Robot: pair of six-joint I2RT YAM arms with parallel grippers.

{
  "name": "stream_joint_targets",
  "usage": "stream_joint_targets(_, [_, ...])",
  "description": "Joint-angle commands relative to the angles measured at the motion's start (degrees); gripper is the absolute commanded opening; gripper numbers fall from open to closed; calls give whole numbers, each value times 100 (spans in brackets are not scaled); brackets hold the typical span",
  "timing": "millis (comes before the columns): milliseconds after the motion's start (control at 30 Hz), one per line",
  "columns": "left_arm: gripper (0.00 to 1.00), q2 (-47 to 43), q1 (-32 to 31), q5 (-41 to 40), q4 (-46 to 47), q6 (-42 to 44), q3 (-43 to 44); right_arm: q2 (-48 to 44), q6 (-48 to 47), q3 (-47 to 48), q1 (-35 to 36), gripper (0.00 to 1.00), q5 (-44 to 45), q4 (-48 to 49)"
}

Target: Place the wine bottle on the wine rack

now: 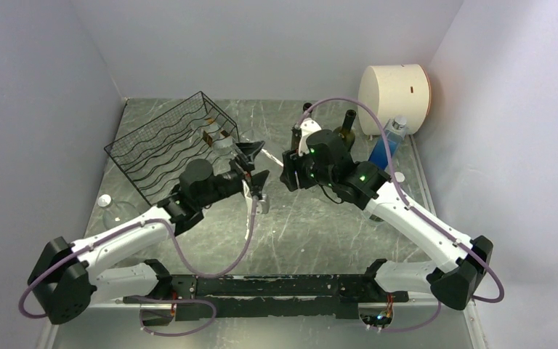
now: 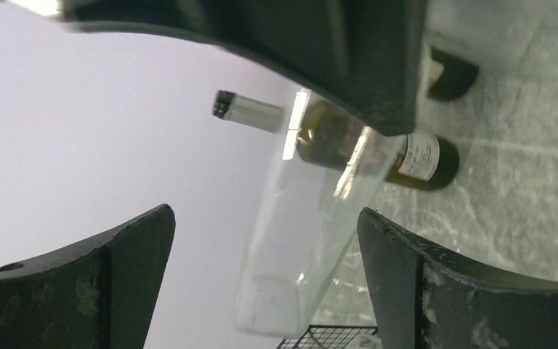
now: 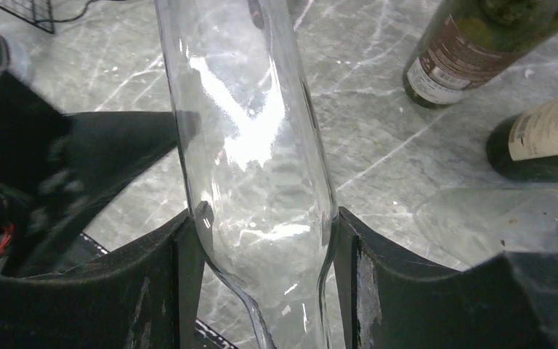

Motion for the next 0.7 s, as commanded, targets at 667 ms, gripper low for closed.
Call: stream_joint_targets(667, [99, -2370, -26, -2171, -2907, -7922, 430, 257, 106, -1250, -47, 0, -795, 1862])
